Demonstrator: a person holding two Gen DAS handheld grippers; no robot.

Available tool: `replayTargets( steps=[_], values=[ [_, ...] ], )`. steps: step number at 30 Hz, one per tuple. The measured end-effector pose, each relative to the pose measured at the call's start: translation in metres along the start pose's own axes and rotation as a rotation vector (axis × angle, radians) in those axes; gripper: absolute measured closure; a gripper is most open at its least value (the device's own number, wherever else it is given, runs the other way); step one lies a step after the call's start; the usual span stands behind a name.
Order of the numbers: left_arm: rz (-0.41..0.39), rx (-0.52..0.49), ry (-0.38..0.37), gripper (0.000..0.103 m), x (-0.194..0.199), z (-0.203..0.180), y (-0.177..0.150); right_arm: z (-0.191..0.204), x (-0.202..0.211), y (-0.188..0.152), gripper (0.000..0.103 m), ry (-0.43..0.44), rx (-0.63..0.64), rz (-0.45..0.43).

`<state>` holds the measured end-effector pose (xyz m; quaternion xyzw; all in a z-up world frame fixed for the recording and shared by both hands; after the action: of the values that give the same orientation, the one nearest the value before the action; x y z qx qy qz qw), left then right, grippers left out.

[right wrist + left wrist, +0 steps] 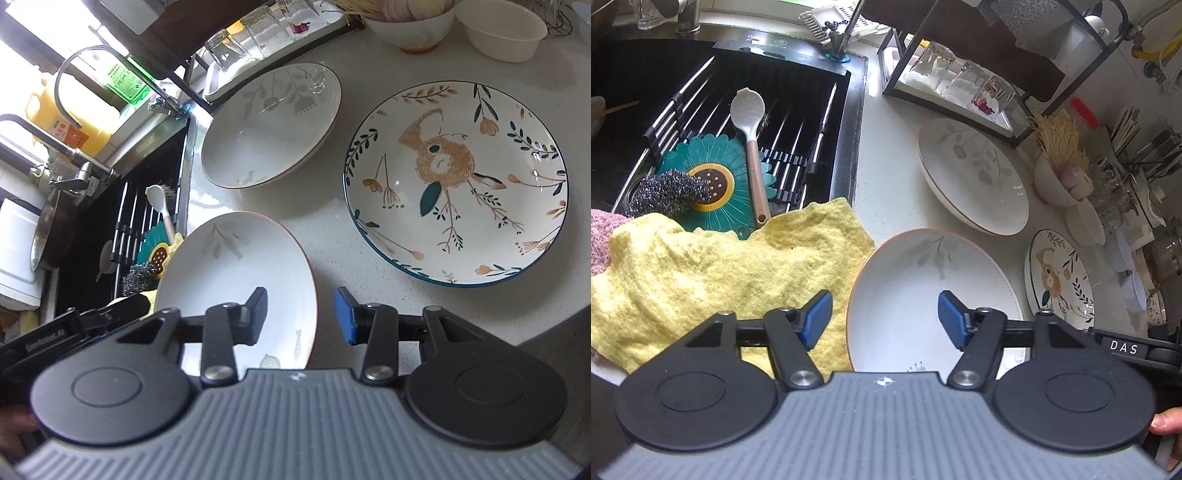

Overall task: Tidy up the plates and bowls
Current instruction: 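Close both grippers on the rim of the white leaf plate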

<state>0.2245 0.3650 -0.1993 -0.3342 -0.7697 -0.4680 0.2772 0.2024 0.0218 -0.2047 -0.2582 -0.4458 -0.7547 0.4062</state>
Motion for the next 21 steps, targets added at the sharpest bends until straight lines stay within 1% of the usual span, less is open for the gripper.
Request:
replayTargets(
  steps=[1,2,5,7,9,10,14,18,21],
  values=[
    [0.006,0.008,0.002,0.046,-0.003,0.002,-0.001,0.0,-0.002,0.0,0.063,0.005,-0.003,0.005],
    [0.009,0.013,0.002,0.048,-0.005,0.004,-0.001,0.0,-0.003,0.0,0.065,0.01,-0.002,0.006],
    [0.013,0.013,0.005,0.06,-0.01,0.007,-0.002,0.0,-0.005,-0.001,0.065,0.019,0.001,0.006],
    [0.02,0.016,0.008,0.07,-0.014,0.01,-0.002,-0.002,-0.008,-0.002,0.069,0.034,-0.011,0.012],
    [0.024,0.013,0.01,0.074,-0.016,0.012,-0.003,-0.002,-0.009,-0.003,0.075,0.023,-0.008,0.012],
    [0.025,0.013,0.013,0.077,-0.017,0.012,-0.004,-0.002,-0.009,-0.004,0.076,0.023,-0.008,0.013],
    [0.028,0.011,0.027,0.079,-0.021,0.011,-0.007,-0.003,-0.009,-0.004,0.08,0.021,0.007,0.011],
    [0.029,0.018,0.038,0.08,-0.025,0.01,-0.008,-0.004,-0.014,-0.003,0.08,0.025,-0.001,0.017],
    [0.021,0.019,0.046,0.08,-0.027,0.01,-0.008,-0.003,-0.019,-0.004,0.081,0.026,0.022,0.029]
  ],
)
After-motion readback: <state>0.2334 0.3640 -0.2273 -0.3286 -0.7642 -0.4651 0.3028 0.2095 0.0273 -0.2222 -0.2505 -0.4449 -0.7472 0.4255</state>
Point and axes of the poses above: each gripper's, at about its wrist camera, not at the fingertips, and x roughly against the way its jaws point, z to its left, y to its top, the point moved 1 cm from there along -x, roughly the way its jaws point, and after that the axes turned 7 degrees about -z, right-handed, at the moved point
